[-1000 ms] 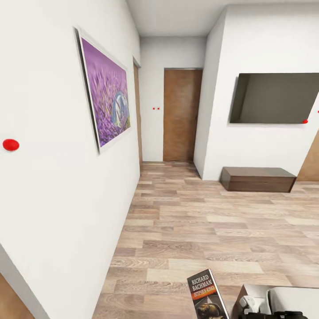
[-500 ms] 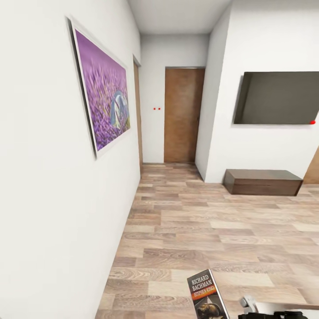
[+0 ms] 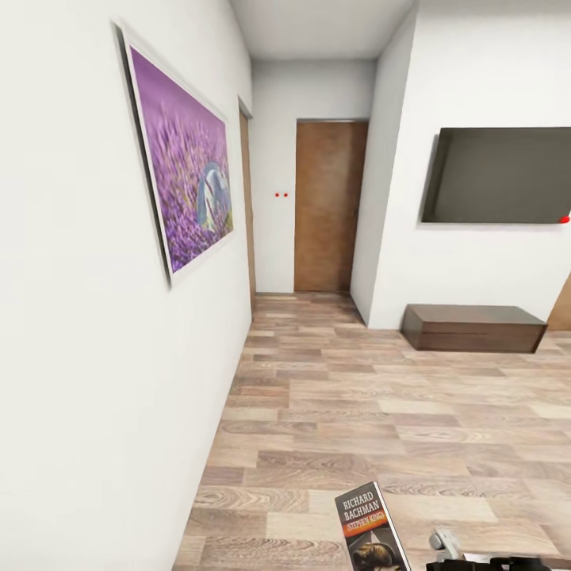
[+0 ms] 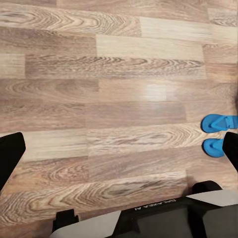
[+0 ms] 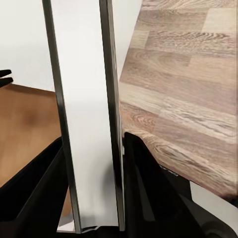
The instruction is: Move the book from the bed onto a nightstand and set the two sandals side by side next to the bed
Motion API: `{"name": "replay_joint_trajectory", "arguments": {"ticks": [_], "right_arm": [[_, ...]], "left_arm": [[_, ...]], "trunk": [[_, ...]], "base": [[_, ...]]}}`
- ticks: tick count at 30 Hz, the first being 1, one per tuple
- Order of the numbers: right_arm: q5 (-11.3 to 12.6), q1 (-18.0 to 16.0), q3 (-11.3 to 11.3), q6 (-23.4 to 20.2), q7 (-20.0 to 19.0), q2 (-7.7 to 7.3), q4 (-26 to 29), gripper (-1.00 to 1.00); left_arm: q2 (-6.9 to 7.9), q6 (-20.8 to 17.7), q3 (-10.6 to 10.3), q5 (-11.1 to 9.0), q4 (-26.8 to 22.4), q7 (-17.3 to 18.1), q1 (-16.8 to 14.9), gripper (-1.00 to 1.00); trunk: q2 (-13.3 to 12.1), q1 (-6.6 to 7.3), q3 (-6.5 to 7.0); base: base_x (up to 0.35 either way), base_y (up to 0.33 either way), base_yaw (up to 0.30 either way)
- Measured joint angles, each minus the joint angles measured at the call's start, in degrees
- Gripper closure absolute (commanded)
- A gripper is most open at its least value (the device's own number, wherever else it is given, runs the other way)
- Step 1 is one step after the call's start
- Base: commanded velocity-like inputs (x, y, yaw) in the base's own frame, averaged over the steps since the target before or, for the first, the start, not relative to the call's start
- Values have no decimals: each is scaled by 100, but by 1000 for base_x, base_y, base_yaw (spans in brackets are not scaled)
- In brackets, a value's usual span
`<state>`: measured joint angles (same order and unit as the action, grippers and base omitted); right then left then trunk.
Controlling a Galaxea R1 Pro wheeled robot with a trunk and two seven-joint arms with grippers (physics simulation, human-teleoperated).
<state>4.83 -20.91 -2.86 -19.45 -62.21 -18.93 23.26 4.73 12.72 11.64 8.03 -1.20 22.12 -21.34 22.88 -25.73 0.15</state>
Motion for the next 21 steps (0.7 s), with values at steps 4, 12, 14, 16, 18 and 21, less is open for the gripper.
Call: {"name": "replay_joint_trajectory", "arguments": {"ticks": [4, 12, 14, 16, 18, 21], "right_arm": [[-1, 0, 0, 0, -1, 0, 0, 100], [1, 0, 0, 0, 1, 0, 0, 100], [1, -1, -1, 0, 2, 0, 0, 100], [1, -2, 0, 0, 5, 0, 0, 100], [1, -1, 0, 0, 5, 0, 0, 100], [1, 0, 0, 1, 3, 0, 0, 100]], "left_arm": [[0, 0, 0, -2, 0, -6, 0, -100], [0, 1, 0, 0, 0, -7, 0, -100], [0, -2, 0, 0, 0, -8, 0, -100], [0, -3, 0, 0, 0, -9, 0, -100], [0, -3, 0, -1, 0, -8, 0, -100], [0, -3, 0, 0, 0, -9, 0, -100]], "trunk": [[0, 0, 0], [-1, -2, 0], [-1, -3, 0], [-1, -2, 0], [0, -2, 0], [0, -1, 0]], "base": [[306, 0, 0], [146, 0, 0], [20, 0, 0], [70, 25, 0], [125, 63, 0], [203, 124, 0]]}}
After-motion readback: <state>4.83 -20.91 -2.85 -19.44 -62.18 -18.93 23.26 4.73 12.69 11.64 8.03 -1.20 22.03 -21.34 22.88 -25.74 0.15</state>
